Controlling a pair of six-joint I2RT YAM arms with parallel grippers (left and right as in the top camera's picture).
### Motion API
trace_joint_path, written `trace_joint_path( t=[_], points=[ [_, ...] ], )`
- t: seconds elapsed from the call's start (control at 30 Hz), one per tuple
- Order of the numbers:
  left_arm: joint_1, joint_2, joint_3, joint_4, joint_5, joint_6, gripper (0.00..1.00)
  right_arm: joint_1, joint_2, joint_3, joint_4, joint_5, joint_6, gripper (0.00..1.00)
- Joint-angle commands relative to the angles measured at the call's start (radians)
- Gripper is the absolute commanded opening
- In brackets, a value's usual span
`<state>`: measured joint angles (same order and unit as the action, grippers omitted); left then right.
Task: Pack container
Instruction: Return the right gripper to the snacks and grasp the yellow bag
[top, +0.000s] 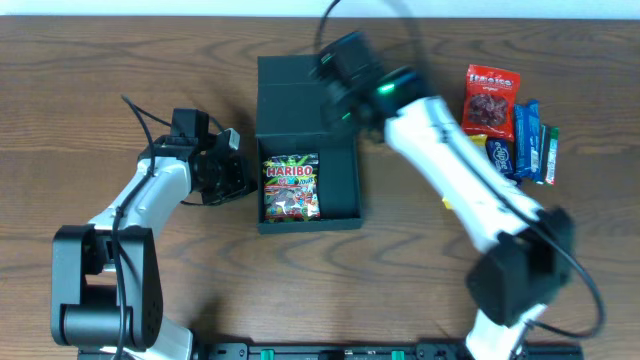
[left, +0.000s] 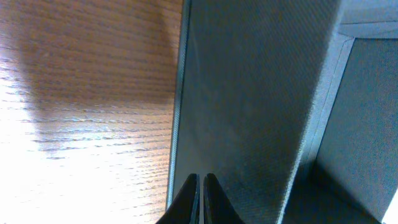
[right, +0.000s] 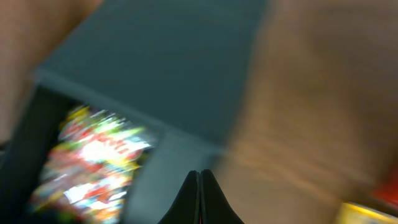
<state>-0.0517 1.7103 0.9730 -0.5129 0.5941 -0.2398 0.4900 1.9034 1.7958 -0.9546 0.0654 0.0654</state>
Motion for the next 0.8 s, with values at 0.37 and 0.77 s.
trace_joint_path(
  t=[0.37, 0.77],
  points=[
    [0.014, 0.006, 0.008, 0.006, -0.029, -0.008, 0.06, -0.281, 0.017, -0.31, -0.099, 0.283, -0.005, 0.4],
    [0.014, 0.006, 0.008, 0.008, -0.025, -0.013, 0.06, -0.283, 0.048, -0.463, 0.108, 0.402, 0.03, 0.38]
  ],
)
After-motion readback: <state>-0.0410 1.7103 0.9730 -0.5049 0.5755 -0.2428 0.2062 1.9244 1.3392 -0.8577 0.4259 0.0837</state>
